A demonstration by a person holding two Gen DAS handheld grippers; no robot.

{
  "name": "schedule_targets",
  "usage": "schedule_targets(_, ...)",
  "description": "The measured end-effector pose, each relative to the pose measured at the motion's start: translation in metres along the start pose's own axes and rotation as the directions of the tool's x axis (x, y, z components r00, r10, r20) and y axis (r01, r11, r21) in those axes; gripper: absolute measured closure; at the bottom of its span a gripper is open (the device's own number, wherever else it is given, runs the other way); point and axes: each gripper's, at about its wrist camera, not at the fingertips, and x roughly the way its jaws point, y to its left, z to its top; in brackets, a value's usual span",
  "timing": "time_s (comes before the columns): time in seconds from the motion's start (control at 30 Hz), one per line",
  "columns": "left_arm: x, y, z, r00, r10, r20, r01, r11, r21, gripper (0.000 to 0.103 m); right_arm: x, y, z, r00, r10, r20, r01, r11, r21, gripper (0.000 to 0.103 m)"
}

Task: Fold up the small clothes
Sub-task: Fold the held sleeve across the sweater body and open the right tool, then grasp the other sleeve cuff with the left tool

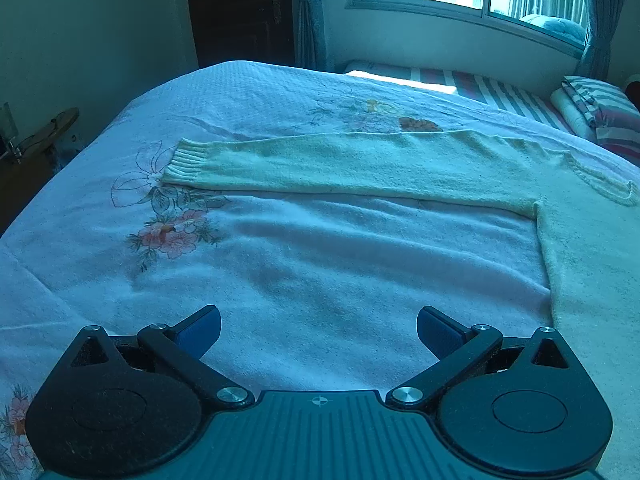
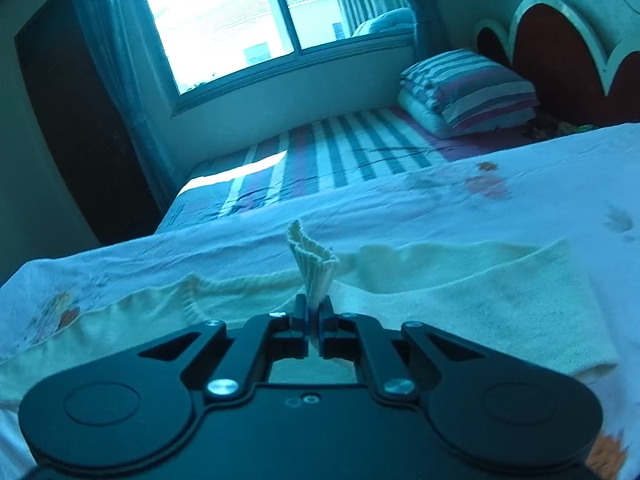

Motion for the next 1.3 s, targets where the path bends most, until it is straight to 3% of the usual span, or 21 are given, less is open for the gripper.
schedule_targets(0.2,-0.003,-0.001,0.011,1.0,-0.008,0.014,0.008,1.0,-0.02,0.0,0.037,0.07,-0.032,0.994,0.085,-0.073,-0.086,0.996,-0.017,0.097)
schedule_targets(0.27,-0.003,-0.007,0.015,1.0,-0.02,0.023,0.021,0.999,-0.031,0.0,0.043,0.083,-0.044,0.989,0.108,-0.102,-0.112,0.993,-0.035,0.088)
schedule_targets(0.3,-0.004,-0.011,0.018,0.999,-0.041,0.028,0.042,0.998,-0.036,0.0,0.048,0.086,-0.048,0.982,0.129,-0.137,-0.137,0.989,-0.047,0.069)
schedule_targets(0.33,-0.004,-0.016,0.02,0.998,-0.047,0.03,0.048,0.998,-0.039,0.0,0.05,0.088,-0.05,0.976,0.146,-0.161,-0.159,0.984,-0.076,0.062)
schedule_targets(0.43,0.003,-0.039,0.031,0.999,-0.04,0.009,0.04,0.999,-0.024,0.0,0.012,0.084,-0.052,0.987,0.15,-0.06,-0.158,0.973,-0.168,0.059)
schedule_targets(0.53,0.012,-0.071,0.039,0.991,-0.134,-0.015,0.134,0.991,-0.015,0.0,-0.028,0.039,-0.045,0.995,0.096,0.011,-0.094,0.988,-0.12,0.061)
schedule_targets(0.7,0.02,-0.152,0.051,0.95,-0.312,-0.003,0.312,0.95,-0.003,0.0,-0.076,-0.047,-0.041,0.995,-0.065,0.073,0.066,0.998,-0.012,0.069)
schedule_targets(0.8,0.03,-0.203,0.058,0.901,-0.434,-0.012,0.433,0.9,-0.037,0.0,-0.094,-0.083,-0.042,0.99,-0.115,0.076,0.113,0.993,0.038,0.069)
schedule_targets(0.9,0.048,-0.241,0.062,0.865,-0.5,-0.041,0.494,0.862,-0.111,0.001,-0.102,-0.103,-0.044,0.988,-0.133,0.076,0.13,0.99,0.046,0.068)
schedule_targets(1.0,0.064,-0.266,0.066,0.836,-0.546,-0.06,0.528,0.829,-0.185,0.047,-0.104,-0.119,-0.045,0.99,-0.123,0.071,0.118,0.991,0.068,0.067)
schedule_targets(1.13,0.086,-0.278,0.063,0.813,-0.576,-0.078,0.533,0.793,-0.296,0.047,-0.099,-0.134,-0.047,0.993,-0.1,0.057,0.093,0.989,0.114,0.067)
schedule_targets(1.23,0.098,-0.282,0.065,0.8,-0.598,-0.056,0.551,0.768,-0.326,0.047,-0.096,-0.138,-0.048,0.995,-0.089,0.05,0.082,0.988,0.13,0.067)
schedule_targets(1.27,0.102,-0.284,0.067,0.797,-0.602,-0.053,0.557,0.765,-0.323,0.056,-0.094,-0.139,-0.047,0.995,-0.087,0.047,0.08,0.988,0.132,0.067)
schedule_targets(1.3,0.105,-0.287,0.067,0.797,-0.602,-0.059,0.557,0.768,-0.317,0.082,-0.092,-0.139,-0.047,0.996,-0.083,0.044,0.077,0.988,0.133,0.067)
